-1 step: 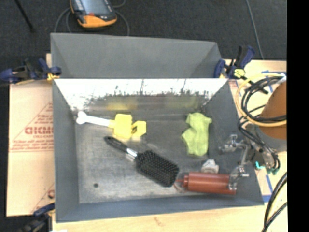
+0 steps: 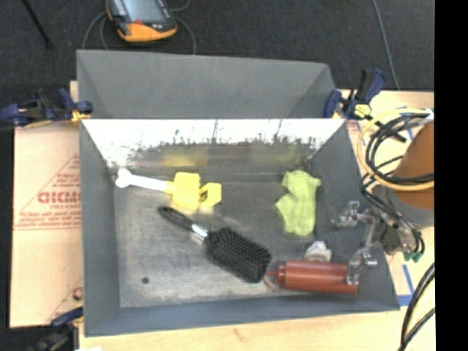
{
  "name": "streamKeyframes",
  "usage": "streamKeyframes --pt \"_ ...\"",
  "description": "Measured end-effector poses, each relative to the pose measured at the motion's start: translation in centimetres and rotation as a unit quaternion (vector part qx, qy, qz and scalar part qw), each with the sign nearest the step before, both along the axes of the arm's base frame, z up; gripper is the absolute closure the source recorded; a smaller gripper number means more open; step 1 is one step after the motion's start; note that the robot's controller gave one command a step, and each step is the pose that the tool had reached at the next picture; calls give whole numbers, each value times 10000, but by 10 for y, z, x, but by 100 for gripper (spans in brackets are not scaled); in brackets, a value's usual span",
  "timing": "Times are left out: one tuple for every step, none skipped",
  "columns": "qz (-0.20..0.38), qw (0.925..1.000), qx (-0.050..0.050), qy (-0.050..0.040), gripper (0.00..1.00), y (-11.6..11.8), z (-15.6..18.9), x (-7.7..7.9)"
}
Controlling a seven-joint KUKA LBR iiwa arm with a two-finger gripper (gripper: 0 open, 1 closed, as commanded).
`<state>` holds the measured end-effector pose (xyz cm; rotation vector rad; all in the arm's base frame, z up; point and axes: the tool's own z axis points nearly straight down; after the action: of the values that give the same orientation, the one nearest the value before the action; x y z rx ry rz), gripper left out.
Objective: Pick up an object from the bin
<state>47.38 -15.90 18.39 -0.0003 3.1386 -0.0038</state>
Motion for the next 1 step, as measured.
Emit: streamKeyframes --pt "-2746 9615 19 16 0 5 -27 0"
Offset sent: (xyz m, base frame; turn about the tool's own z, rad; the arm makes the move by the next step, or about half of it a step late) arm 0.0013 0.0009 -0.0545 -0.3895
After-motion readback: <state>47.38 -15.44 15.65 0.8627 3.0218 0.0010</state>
